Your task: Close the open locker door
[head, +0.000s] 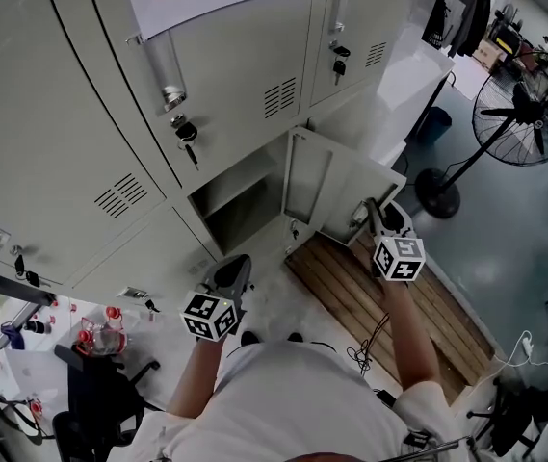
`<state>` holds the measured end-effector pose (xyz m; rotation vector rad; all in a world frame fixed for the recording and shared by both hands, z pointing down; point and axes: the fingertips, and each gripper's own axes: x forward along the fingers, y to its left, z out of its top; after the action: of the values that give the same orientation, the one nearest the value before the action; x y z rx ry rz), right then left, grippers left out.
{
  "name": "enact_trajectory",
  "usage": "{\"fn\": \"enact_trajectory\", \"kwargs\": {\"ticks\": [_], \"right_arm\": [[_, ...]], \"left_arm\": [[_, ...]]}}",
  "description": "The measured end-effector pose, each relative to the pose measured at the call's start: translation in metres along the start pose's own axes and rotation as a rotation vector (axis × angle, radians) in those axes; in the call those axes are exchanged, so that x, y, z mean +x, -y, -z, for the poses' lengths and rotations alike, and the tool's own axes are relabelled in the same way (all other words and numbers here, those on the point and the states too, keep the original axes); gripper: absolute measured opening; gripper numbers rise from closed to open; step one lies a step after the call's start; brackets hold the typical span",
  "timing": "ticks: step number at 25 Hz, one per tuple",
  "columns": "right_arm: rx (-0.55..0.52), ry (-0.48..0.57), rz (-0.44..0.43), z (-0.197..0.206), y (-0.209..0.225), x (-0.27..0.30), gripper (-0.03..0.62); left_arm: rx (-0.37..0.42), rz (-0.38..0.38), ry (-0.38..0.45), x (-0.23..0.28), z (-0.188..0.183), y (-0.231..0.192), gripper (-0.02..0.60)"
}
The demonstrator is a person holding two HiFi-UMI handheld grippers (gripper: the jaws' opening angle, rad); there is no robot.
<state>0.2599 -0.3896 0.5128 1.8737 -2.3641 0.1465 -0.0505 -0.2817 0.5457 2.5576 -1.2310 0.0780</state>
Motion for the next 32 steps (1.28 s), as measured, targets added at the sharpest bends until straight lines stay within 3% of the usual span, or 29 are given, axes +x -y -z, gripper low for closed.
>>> {"fn": "enact_trajectory", "kwargs": {"ticks": [20, 32], "right_arm": [[-0.008, -0.010, -0.098, 0.006, -0.074, -0.053, 0.114], [-0.075, 0.020, -0.293, -0.002, -0.164, -0.070, 0.114]], "left_arm": [[0.004, 0.036, -0.005, -0.009, 0.003, 0.014, 0.015], [-0.011, -0.008, 0.002, -0.033, 0.006, 0.005, 0.015]]}}
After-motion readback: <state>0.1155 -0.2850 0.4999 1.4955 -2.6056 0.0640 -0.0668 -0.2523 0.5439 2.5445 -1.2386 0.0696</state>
